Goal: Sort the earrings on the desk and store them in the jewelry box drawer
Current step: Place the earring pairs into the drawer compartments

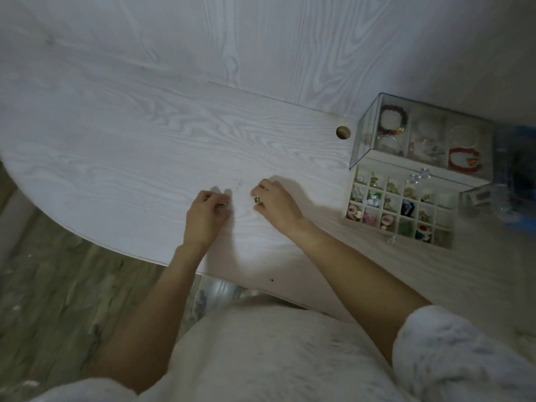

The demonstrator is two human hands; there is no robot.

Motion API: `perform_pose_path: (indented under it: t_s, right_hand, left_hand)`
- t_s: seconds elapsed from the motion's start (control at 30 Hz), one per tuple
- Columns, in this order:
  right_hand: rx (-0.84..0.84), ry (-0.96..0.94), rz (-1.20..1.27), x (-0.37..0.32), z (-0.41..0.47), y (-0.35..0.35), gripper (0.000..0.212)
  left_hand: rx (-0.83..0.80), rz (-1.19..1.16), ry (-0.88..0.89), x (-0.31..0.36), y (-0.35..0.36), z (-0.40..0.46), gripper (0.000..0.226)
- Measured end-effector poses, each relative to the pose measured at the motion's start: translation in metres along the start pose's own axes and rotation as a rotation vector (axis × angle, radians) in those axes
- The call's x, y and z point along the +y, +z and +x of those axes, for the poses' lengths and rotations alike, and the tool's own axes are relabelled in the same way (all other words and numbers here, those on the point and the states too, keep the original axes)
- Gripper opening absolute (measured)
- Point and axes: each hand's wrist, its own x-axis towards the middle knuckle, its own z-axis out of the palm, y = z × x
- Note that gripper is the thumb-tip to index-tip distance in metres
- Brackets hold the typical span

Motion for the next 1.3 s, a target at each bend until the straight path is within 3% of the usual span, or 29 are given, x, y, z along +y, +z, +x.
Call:
perform_pose_path:
  t_s: [0.17,0.63,0.83,1.1,1.3]
  right_hand:
    - [0.128,-0.003,0.058,0.007,-0.017,0.009,0.009]
    - [0.285,0.272,0.209,0.037,-0.097,0.014,0.010]
    - [0.299,0.428,0.269,0.049,-0.135,-0.004,0.005]
    - [0.816,0.743,0.346,0.135,-0.216,-0.089,0.008]
    - [0.833,0.786,0.213,0.207,-0.214,-0.101,0.003]
  left_hand:
    - [-0.032,0.001,0.088,-0.001,0.000,0.005,0.011]
    - [-0.280,0.212,0.365,0.030,0.032,0.005,0.015]
    - [-0.267,0.102,0.440,0.064,0.049,-0.002,0.007]
    - [-0.247,-0.093,0.274,0.120,0.079,-0.022,0.004]
    - [-0.251,-0.161,0.325,0.182,0.090,-0.028,0.003]
